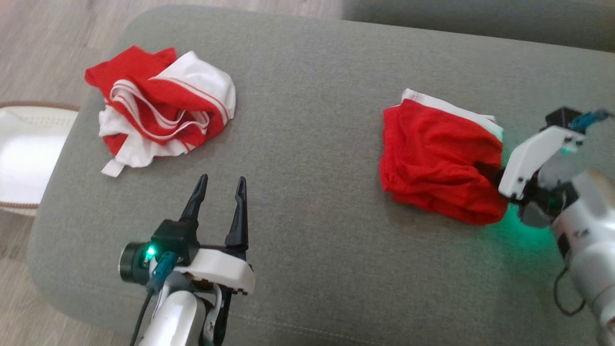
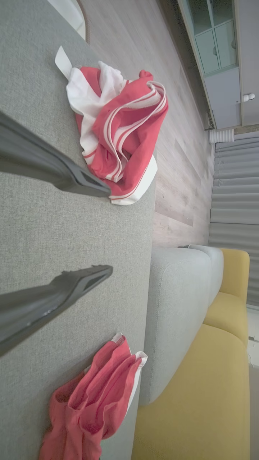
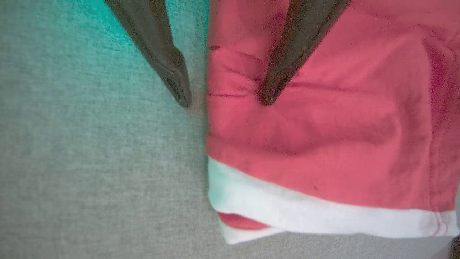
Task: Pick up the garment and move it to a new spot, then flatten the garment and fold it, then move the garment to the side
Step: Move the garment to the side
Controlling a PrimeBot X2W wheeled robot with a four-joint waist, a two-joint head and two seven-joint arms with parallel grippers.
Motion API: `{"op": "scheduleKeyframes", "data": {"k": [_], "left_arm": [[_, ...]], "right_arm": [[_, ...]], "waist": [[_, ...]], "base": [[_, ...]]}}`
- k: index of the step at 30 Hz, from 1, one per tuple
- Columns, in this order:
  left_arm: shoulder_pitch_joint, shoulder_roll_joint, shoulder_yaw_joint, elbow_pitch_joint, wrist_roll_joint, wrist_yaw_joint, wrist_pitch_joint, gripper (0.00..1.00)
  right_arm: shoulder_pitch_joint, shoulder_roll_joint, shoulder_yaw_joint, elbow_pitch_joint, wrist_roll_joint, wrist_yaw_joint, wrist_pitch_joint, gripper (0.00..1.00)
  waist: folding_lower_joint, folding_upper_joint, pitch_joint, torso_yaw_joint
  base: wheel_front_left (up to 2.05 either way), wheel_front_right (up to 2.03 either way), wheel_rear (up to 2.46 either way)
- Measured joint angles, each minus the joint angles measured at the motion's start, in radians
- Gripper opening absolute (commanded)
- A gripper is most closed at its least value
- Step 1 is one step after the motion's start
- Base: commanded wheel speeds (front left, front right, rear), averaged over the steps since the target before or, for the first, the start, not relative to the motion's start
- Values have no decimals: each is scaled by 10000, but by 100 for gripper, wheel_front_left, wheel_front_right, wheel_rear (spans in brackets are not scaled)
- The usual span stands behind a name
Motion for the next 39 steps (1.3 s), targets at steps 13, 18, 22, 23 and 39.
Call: {"op": "scheduleKeyframes", "data": {"k": [13, 18, 22, 23, 39], "left_arm": [[-13, 0, -251, 77, -73, -10, 0, 100], [-35, 0, -199, 61, -257, -196, -2, 100], [-110, 0, -270, 75, -198, -437, -2, 100], [-145, 0, -286, 86, -198, -466, 0, 100], [-661, 0, -1712, 558, -577, -669, -2, 100]], "right_arm": [[24, 54, 941, -727, 729, 0, -656, 0], [36, 35, 1356, -1039, 932, 0, -1122, 0], [131, -12, 1791, -1137, 1193, 0, -1198, 0], [154, -25, 1904, -1145, 1254, 0, -1197, 0], [134, -387, 3009, -1352, 2247, 0, -1381, 0]], "waist": [[0, 0, -46, -307], [0, 0, -196, -794], [0, 0, -458, -1486], [0, 0, -523, -1683], [0, 0, -962, -5035]], "base": [[0, 0, 0], [0, 0, 0], [0, 0, 0], [0, 0, 0], [0, 0, 0]]}}
